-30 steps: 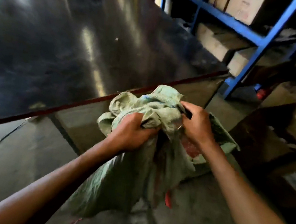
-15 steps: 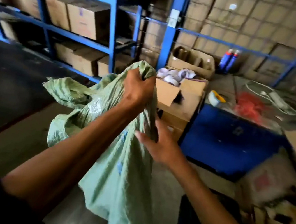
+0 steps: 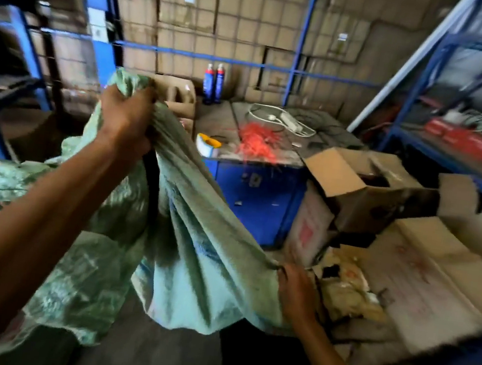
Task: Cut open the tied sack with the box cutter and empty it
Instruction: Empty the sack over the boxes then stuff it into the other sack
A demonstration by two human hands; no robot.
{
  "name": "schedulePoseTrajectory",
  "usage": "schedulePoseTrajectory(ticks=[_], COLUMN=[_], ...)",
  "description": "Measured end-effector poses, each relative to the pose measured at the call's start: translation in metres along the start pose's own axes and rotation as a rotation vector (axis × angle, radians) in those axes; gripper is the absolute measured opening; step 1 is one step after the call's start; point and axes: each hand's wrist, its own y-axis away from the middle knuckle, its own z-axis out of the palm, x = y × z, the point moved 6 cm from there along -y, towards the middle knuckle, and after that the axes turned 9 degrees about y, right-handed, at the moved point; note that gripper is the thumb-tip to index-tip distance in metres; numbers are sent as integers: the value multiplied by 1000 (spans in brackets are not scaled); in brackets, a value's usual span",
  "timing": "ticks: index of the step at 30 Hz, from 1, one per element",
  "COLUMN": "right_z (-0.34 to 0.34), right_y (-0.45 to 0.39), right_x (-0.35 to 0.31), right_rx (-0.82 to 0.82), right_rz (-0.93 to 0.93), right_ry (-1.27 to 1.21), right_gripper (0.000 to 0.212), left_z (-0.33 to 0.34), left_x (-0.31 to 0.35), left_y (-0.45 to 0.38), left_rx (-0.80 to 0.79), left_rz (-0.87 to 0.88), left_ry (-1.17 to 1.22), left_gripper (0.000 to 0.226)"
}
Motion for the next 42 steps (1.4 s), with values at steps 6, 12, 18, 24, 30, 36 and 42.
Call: schedulePoseTrajectory(ticks=[6,12,18,24,30,36,42], right_z=[-36,-51,-67,-119,-150,-151,-135], right_y=[1,-27,-41,-10,28,38,13], right_x=[50,44,70,107,126,134,135], right_rx=[264,205,109,230,321,372,357], right_rz=[429,248,231,436,606,713,712], right_ry=[-443,-263,-49,73,242,263,170], right_gripper=[45,20,21,33,28,30,17], left_z=[48,104,115,127,146,117,160], left_x=[-79,-173,-303,-388,-466,-535,-406], left_y=[-11,14,69,142,208,239,290], left_rx=[-223,-1038,-1344,-1687,-1950,-2107,-2401], left_rz=[88,212,12,-157,-323,-321,-498], left_ry=[-416,-781,-834,-629,-492,-815,-478], left_gripper=[11,24,29,41,37,21,96])
